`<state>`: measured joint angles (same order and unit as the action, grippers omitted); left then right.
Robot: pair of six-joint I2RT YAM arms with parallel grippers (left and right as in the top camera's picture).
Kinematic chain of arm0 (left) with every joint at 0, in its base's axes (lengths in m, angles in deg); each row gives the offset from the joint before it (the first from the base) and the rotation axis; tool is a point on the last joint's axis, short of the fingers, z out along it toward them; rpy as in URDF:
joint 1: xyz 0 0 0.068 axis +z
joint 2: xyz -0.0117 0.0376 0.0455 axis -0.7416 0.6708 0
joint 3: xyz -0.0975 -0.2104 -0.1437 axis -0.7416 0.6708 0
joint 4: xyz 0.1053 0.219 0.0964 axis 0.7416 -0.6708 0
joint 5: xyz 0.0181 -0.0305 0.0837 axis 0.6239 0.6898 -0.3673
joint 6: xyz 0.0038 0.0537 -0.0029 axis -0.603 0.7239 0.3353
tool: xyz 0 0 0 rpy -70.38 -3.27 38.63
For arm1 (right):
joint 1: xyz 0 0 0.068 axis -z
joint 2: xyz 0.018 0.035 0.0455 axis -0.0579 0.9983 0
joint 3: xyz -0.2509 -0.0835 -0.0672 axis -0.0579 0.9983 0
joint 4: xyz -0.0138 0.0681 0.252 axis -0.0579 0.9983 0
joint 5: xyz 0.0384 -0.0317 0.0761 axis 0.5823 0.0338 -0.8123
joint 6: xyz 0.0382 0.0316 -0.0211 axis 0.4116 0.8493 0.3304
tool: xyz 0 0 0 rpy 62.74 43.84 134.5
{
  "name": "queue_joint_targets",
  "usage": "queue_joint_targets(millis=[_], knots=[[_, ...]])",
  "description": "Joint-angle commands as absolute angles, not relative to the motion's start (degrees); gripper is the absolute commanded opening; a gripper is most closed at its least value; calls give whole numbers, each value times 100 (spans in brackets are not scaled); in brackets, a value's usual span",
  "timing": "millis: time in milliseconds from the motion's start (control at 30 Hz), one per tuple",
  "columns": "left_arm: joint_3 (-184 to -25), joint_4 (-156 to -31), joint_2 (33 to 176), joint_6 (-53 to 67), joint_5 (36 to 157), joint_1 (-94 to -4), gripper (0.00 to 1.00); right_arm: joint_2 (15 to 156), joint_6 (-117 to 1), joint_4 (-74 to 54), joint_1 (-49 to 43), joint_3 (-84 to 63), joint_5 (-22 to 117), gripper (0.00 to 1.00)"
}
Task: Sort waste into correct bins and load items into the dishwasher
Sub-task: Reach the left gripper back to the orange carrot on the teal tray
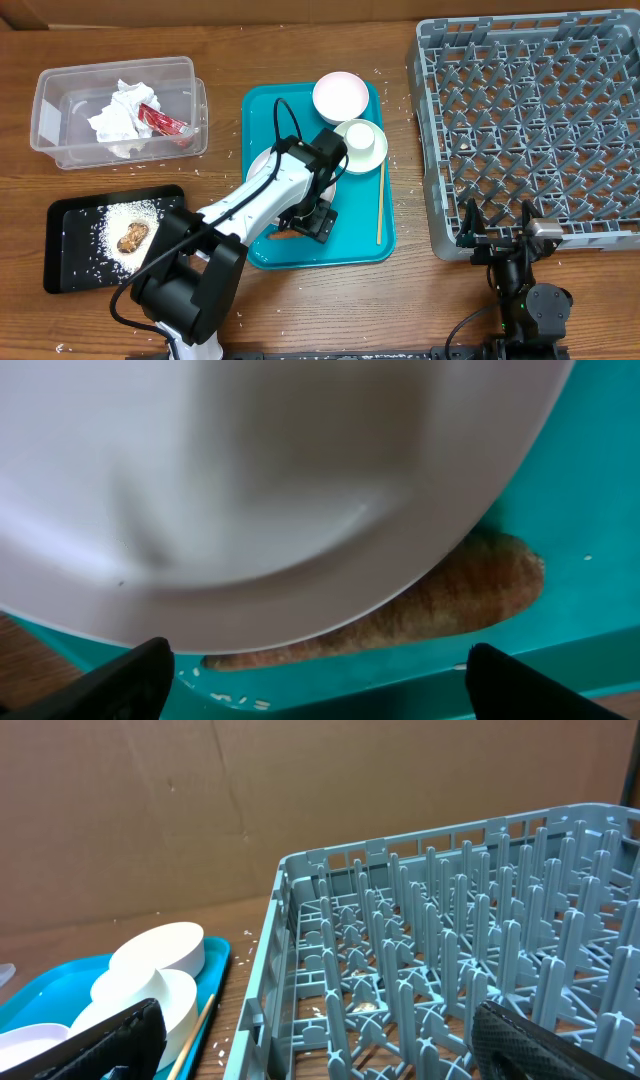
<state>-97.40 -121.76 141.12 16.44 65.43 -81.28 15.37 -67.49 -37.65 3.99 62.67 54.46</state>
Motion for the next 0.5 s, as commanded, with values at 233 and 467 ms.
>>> queue_joint_targets(millis=[233, 467], knots=[[-9440, -11844, 14163, 2118, 6847, -8421, 87, 1491, -6784, -3797, 366, 6326, 5500, 100], [-9440, -11885, 14163, 1845, 6849, -8445, 78, 1491, -6784, -3797, 366, 6326, 5500, 100]])
